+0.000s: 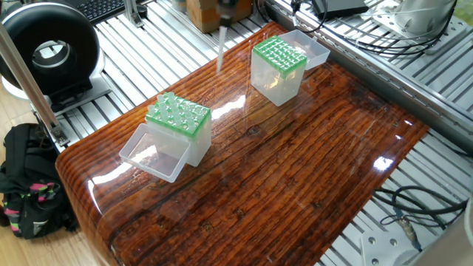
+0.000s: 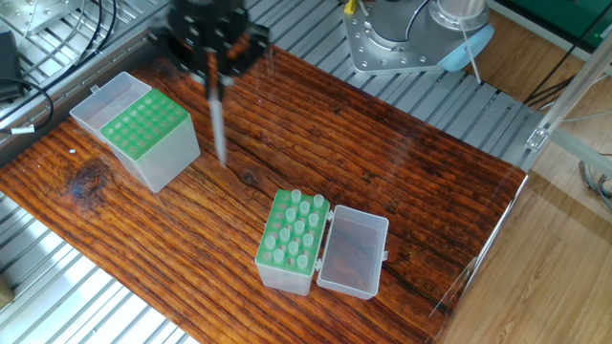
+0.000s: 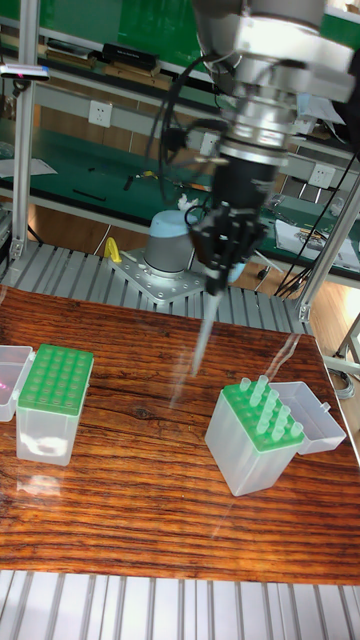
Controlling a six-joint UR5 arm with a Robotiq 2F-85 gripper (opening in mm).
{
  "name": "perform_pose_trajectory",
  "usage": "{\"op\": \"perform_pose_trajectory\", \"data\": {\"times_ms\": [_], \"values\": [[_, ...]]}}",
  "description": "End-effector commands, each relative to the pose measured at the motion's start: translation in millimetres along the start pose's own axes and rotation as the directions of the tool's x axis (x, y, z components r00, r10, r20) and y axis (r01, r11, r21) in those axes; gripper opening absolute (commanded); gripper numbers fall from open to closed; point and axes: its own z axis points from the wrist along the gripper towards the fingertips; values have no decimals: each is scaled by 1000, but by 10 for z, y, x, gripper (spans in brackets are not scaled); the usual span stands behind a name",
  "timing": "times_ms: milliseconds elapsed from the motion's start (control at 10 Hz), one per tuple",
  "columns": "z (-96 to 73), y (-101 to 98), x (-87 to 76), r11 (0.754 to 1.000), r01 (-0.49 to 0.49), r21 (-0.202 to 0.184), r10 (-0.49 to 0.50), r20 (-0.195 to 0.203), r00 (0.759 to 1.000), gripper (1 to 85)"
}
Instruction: Transfer all large pipette tips from one holder to another
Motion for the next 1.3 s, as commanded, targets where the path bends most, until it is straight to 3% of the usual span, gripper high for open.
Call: {"op": "perform_pose_trajectory", "data": {"times_ms": [0, 200, 400, 700, 1000, 1100, 1200], "values": [[-74, -332, 272, 1000, 2, 15, -2, 8, 1000, 10], [-3, -412, 454, 1000, 17, 4, -17, 25, 1000, 10], [95, -487, 608, 999, 49, 23, -50, 30, 998, 10], [91, -253, 598, 997, 51, -66, -48, 35, 998, 23], [92, -257, 603, 993, -91, -69, 93, 24, 995, 10], [98, -108, 468, 987, -158, -35, 159, 27, 987, 10], [60, 79, 512, 977, -210, -24, 210, 16, 978, 10]]}}
